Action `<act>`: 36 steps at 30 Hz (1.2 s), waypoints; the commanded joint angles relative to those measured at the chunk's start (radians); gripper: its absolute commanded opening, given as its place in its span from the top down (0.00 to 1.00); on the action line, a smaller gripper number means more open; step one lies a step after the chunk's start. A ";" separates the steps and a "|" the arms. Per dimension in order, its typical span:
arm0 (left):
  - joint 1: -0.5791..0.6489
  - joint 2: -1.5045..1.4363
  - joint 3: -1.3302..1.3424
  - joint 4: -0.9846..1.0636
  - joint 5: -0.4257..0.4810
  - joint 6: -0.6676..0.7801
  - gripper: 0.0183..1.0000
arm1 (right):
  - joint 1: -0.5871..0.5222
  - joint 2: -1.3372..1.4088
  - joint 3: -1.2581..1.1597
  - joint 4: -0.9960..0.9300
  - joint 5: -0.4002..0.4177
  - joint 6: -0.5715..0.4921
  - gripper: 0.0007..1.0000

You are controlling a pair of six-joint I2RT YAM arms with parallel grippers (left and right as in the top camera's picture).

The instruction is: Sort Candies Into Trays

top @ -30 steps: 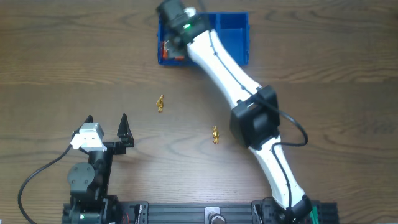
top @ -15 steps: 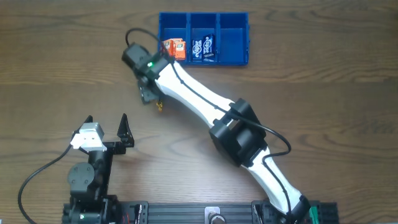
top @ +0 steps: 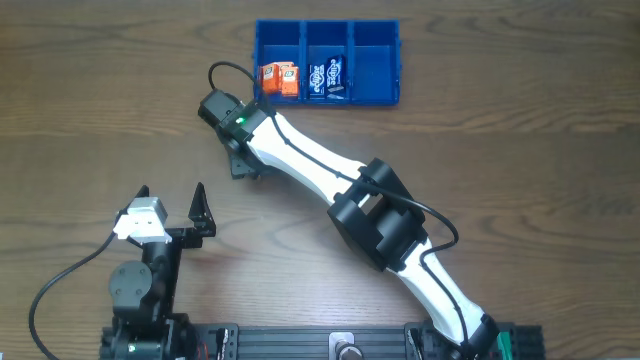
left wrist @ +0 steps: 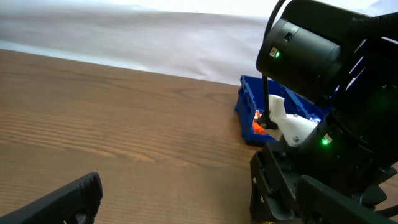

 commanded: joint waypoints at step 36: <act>0.004 -0.006 -0.015 -0.042 0.010 0.006 0.00 | 0.013 0.051 -0.002 0.031 0.049 0.135 0.74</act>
